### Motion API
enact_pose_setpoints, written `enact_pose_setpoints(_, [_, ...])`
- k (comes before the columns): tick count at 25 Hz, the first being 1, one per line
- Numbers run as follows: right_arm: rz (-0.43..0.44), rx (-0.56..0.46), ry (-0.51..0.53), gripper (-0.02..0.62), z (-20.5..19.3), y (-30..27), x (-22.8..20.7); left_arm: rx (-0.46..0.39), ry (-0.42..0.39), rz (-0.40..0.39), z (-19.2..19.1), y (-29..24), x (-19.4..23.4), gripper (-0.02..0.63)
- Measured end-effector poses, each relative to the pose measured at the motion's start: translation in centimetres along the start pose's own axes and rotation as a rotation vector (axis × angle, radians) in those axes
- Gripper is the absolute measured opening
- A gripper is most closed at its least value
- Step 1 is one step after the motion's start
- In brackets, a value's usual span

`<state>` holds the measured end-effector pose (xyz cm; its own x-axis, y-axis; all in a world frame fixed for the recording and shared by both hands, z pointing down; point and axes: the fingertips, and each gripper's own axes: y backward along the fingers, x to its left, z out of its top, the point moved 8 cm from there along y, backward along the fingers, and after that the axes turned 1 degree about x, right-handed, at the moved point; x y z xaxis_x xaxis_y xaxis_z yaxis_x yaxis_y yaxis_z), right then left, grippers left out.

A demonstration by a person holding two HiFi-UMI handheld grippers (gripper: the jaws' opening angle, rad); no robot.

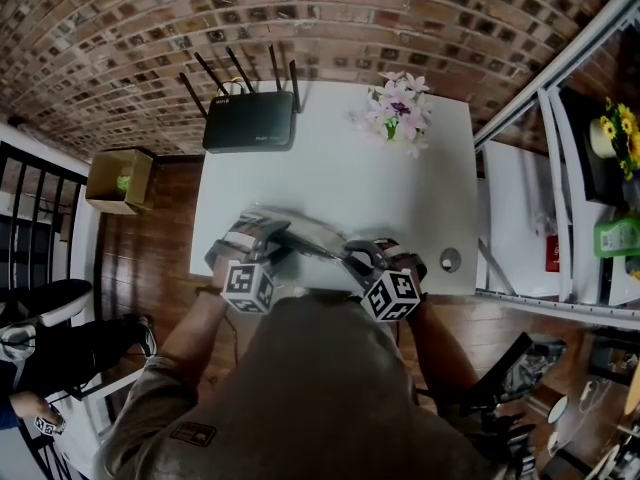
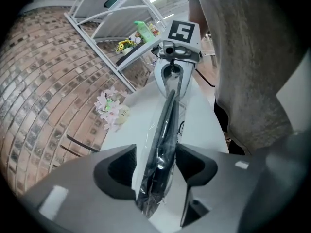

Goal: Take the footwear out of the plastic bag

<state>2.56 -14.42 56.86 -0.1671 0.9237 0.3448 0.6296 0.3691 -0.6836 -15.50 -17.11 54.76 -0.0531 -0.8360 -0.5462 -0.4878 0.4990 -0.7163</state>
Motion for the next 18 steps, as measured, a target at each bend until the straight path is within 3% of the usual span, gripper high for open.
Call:
enact_pose_setpoints(5, [-0.025, -0.016, -0.028, 0.094, -0.6, 1.8, -0.2, 0.012, 0.029, -0.003, -1.1, 1.2, 0.1, 0.166])
enact_pose_setpoints(12, [-0.02, -0.011, -0.042, 0.109, -0.8, 2.9, 0.3, -0.007, 0.048, -0.006, -0.7, 1.6, 0.0, 0.126])
enact_pose_setpoints(18, [-0.006, 0.006, -0.004, 0.175, -0.1, 2.0, 0.7, -0.054, 0.055, -0.033, 0.4, 1.7, -0.4, 0.12])
